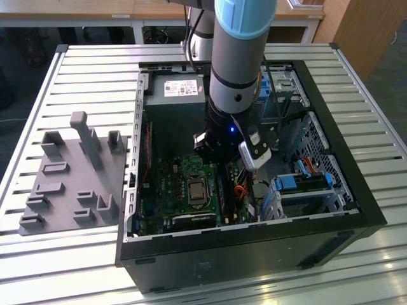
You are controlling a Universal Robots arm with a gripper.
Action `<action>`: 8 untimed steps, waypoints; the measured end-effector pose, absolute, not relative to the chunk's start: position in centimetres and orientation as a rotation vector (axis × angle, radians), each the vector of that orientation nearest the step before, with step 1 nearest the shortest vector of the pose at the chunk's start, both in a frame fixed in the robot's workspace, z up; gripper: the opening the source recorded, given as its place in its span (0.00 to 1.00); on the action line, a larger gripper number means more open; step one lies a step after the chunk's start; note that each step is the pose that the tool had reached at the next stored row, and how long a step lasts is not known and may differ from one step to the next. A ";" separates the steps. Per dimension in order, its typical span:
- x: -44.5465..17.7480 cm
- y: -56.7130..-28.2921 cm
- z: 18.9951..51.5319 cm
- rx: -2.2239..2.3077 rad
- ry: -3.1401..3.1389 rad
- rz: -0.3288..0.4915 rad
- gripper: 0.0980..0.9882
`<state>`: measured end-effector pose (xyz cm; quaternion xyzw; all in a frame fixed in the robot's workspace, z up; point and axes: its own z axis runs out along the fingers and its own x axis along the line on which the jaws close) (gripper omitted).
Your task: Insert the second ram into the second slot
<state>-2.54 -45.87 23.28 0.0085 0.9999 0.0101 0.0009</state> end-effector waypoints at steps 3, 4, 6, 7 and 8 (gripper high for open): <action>-2.5 -45.9 23.0 0.027 3.140 0.032 0.04; -2.5 -45.9 23.0 0.027 3.140 0.032 0.04; -2.5 -45.9 22.9 0.027 3.140 0.031 0.04; -2.5 -45.9 22.9 0.027 3.140 0.031 0.04; -2.5 -45.9 22.9 0.027 3.140 0.032 0.04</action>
